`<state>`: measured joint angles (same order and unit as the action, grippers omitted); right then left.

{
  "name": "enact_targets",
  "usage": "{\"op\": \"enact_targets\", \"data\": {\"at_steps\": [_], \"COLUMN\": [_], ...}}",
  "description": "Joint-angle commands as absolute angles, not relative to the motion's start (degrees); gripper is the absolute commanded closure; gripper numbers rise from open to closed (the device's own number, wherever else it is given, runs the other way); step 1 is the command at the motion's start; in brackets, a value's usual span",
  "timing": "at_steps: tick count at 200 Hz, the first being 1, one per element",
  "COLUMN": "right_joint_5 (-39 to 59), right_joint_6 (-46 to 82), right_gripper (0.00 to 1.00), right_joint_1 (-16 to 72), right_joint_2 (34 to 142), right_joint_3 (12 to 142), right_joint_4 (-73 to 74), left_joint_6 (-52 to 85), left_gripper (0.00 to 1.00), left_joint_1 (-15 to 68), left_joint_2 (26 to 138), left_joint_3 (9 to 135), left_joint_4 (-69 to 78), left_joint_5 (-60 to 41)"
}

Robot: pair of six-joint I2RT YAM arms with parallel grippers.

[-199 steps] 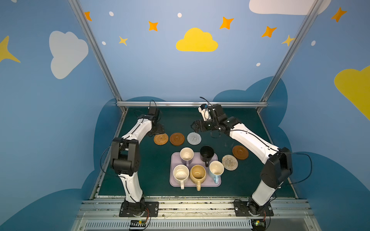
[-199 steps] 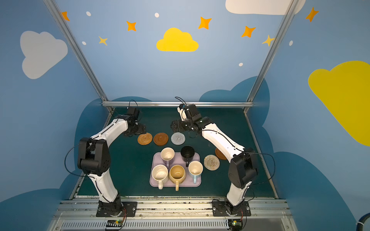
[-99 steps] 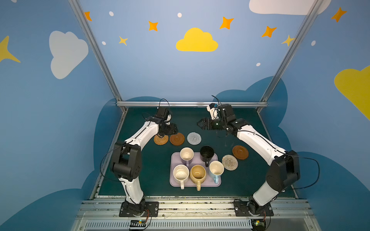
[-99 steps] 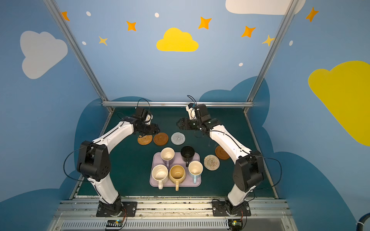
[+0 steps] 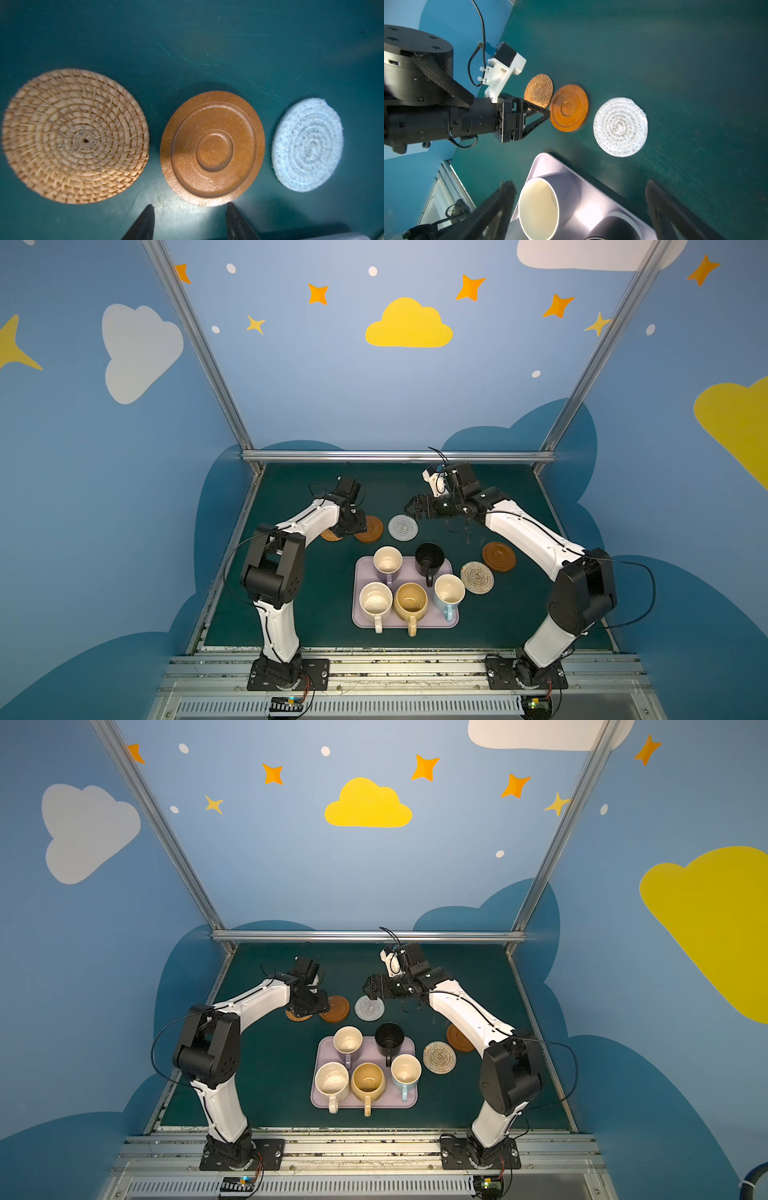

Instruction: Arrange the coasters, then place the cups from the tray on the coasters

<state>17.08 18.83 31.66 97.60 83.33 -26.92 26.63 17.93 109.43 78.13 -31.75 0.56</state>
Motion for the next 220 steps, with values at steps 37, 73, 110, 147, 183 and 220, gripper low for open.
{"op": "enact_targets", "data": {"at_steps": [37, 73, 110, 147, 183, 220], "right_joint_5": [16.4, 16.3, 16.6, 16.7, 16.8, 16.7], "right_joint_6": [17.5, 17.5, 17.8, 18.0, 18.1, 17.9], "right_gripper": [0.02, 0.02, 0.02, 0.02, 0.02, 0.02], "right_joint_1": [31.5, 31.4, 31.4, 31.4, 31.4, 31.4], "right_joint_2": [98.1, 98.2, 98.1, 98.3, 98.5, 98.1], "right_joint_3": [84.5, 85.0, 84.8, 84.5, 84.3, 83.6], "right_joint_4": [-27.9, -28.1, -27.6, -27.2, -26.9, -26.6], "left_joint_6": [28.6, 28.8, 28.6, 28.6, 29.0, 29.2], "left_gripper": [0.44, 0.44, 0.45, 0.47, 0.47, 0.47], "left_joint_1": [18.9, 19.0, 19.4, 20.2, 21.3, 21.3], "left_joint_2": [111.5, 112.8, 113.8, 114.7, 115.6, 115.8], "left_joint_3": [76.0, 75.1, 75.5, 76.4, 76.9, 77.5], "left_joint_4": [-29.2, -27.6, -26.7, -26.8, -27.9, -27.9], "left_joint_5": [2.8, 2.4, 1.9, 1.0, 1.9, 1.7]}}
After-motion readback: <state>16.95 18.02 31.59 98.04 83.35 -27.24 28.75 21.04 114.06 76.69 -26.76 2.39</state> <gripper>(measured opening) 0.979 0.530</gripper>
